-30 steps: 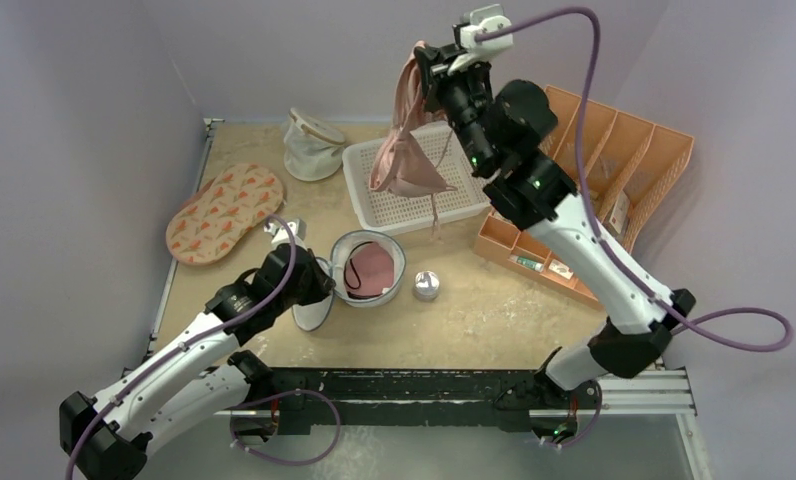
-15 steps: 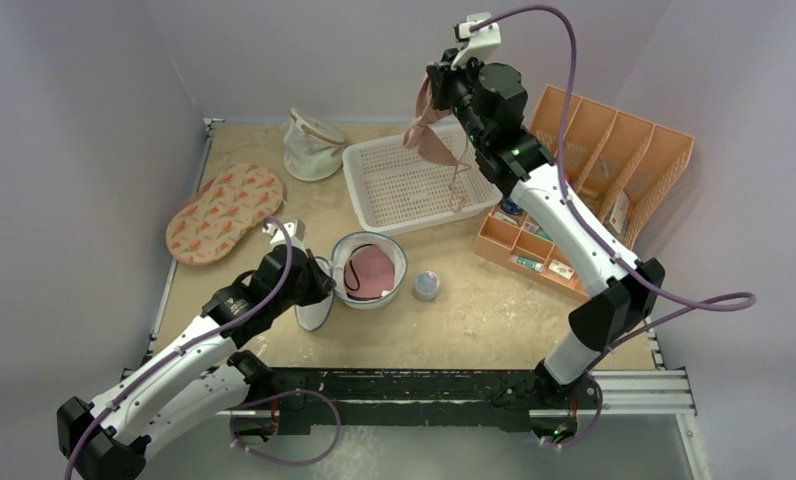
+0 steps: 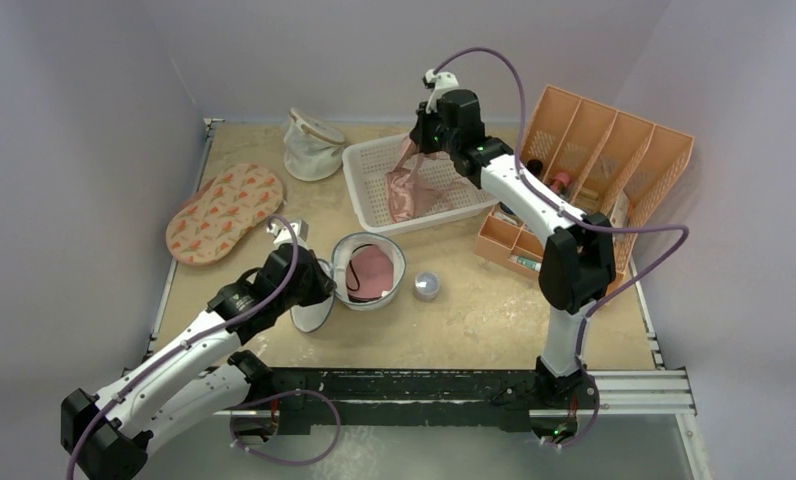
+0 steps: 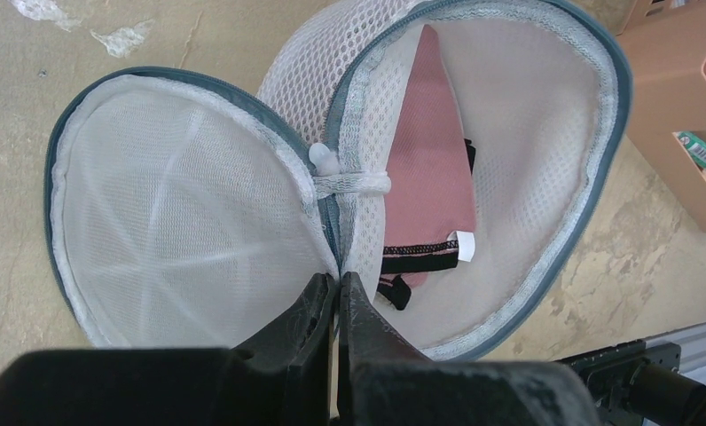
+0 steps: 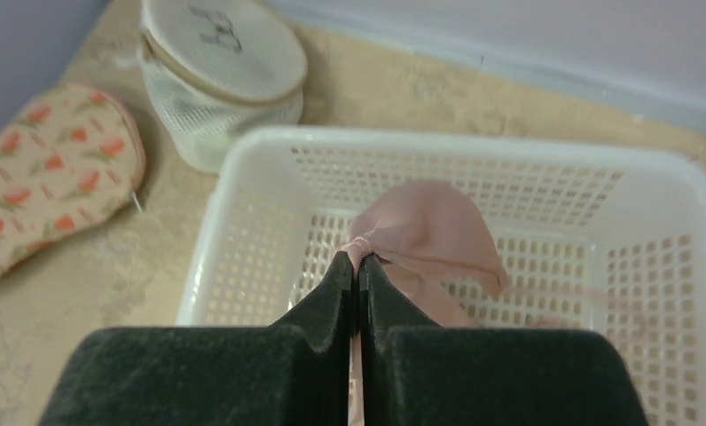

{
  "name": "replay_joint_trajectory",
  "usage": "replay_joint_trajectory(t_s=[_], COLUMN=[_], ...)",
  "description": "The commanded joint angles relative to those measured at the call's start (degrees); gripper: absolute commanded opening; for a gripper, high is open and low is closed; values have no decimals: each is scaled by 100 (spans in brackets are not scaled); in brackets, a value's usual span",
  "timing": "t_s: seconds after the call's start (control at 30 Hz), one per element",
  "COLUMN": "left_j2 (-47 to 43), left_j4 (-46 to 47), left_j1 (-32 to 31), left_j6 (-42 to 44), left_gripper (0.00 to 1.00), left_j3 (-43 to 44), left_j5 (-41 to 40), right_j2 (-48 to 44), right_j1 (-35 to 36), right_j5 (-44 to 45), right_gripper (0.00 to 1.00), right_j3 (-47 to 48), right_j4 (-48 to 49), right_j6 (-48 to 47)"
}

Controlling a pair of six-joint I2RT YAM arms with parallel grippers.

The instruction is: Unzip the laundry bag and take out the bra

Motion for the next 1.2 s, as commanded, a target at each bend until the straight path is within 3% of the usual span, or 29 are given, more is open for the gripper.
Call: replay_joint_trajectory(t_s=[0.0,0.27,0.7,0.8,0.93,1.07,1.17], left_j2=[79,199,536,588,649,712,765], left_j4=[118,50,-21,-28,-59,-130,-128], left_j1=[5,10,7,5,3,1,6], left_j6=[45,-14,-24,9,128,184,171], left_gripper=[0,0,0,0,0,0,0], left_j3=[178,224,497,542,584,696,681], left_j5=[-91,-190,-356,-260,-208,-228,-230], right_j2=[124,1155,675,453,-81,-649,-1105], right_j1=[-153,-294,-294,-294,-293,-251,-152], right_j5=[-436,-672,-1547,-1061,-509,-543,-497], right_gripper=[0,0,4,18,50,67,75], right_j3=[193,903,-782,-749,-815,-1097,-1398], right_j4=[-380,-1878,-978,-1257,-1401,-1530,-1563], right_j6=[141,-224,133,-95,-394,-462,-486])
